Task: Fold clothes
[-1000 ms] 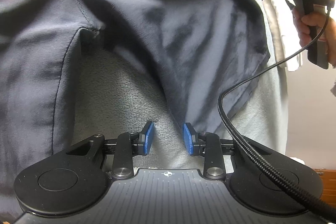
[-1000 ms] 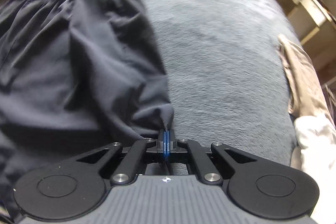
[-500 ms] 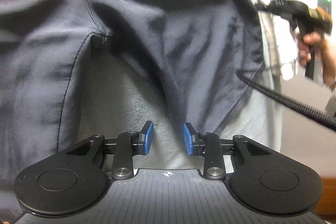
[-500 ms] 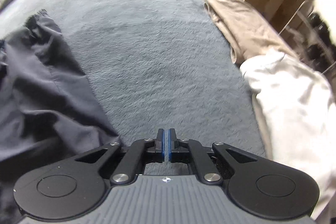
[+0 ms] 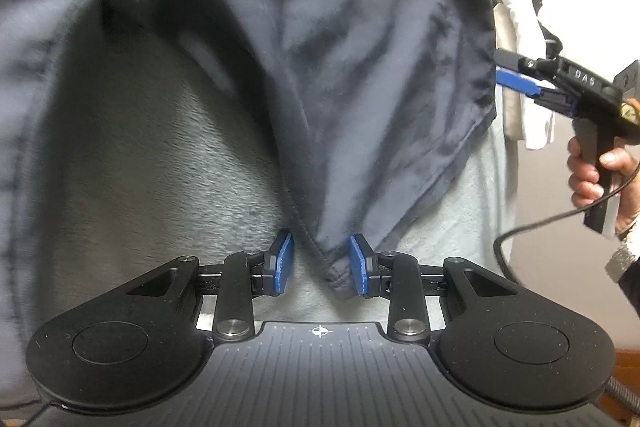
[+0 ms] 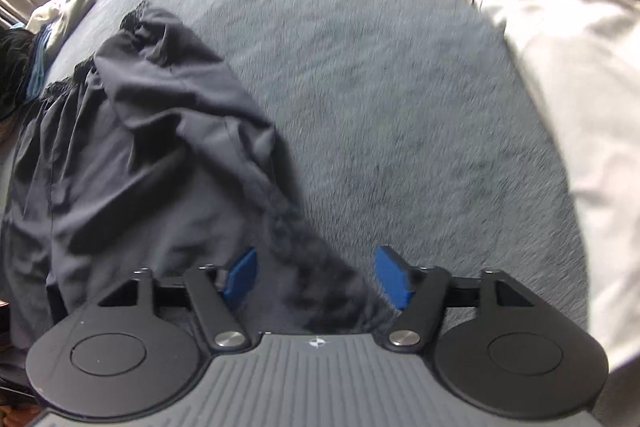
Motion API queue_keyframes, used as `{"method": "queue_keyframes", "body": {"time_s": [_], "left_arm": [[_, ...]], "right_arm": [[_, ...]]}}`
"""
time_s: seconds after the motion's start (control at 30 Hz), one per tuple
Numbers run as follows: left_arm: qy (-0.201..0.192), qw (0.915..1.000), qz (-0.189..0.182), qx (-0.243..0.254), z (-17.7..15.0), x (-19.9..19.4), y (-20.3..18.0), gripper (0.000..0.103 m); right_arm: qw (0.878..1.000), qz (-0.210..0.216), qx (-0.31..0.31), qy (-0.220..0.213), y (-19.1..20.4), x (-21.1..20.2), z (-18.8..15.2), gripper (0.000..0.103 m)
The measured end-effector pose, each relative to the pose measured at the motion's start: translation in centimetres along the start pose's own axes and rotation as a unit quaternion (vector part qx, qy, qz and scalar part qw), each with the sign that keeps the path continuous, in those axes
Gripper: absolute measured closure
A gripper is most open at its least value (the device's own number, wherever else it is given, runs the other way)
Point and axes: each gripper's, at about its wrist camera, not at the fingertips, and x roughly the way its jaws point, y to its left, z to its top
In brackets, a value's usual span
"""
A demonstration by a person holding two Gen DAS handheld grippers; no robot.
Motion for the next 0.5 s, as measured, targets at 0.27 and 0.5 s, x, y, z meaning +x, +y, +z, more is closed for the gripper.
{"method": "queue_keyframes", "body": {"time_s": [0.27,0.5], "left_arm": [[-0.012,0.9995,-0.001,-0.028,-0.8,-2.2,0.8,0.074],[-0.028,0.9994,0.014,-0.012,-0.2,-2.4,0.4,0.074]], "right_arm": [[0.998,-0.014,-0.044,0.036,-0.2,1.6,-1.3,0.034],[0.999,-0.005,-0.032,0.000,-0.9,0.9,-1.1,0.034]]}}
